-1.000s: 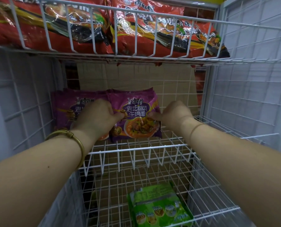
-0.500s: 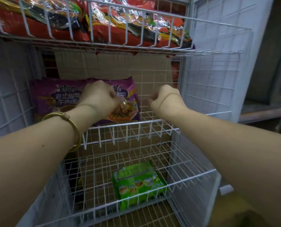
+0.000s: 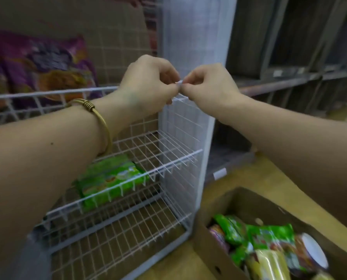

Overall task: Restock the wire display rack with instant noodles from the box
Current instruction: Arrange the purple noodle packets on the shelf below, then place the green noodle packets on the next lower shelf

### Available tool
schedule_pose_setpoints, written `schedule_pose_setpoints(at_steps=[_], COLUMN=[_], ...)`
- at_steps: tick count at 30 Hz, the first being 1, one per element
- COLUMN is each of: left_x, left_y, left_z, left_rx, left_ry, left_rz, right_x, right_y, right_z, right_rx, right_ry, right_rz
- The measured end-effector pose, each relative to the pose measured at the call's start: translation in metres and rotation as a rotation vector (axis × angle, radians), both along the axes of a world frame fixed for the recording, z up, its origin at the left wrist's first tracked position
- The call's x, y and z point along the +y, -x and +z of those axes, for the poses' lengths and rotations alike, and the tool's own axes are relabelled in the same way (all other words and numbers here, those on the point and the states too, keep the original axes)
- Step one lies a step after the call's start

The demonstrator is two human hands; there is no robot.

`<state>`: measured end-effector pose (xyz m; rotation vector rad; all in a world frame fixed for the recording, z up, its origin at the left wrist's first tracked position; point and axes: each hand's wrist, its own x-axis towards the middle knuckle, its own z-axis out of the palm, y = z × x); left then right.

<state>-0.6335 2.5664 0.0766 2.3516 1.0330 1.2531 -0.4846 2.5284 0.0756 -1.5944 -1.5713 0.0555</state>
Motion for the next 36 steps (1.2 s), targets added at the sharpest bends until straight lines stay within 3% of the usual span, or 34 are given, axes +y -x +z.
schedule_pose_setpoints(at_steps=[15,27,36], left_x=[-0.019,-0.037,-0.032], left_y=[-0.143,-0.235,-0.285], left_z=[-0.135,-0.263,-0.325], left_rx=[0.157,0.362,0.407], left_ry=[0.396,0.543,0.703], left_rz=[-0.284,-0.384,-0.387], right_x=[-0.071,-0.111,-0.118], right_y=[-0.141,-0.238,-0.279], right_z=[-0.136,-0.251,-0.307], right_rx=[0.113,0.199,0.244], right_ry=[0.334,0.614,0.739], right_rz=[-0.183,-0.449,-0.478])
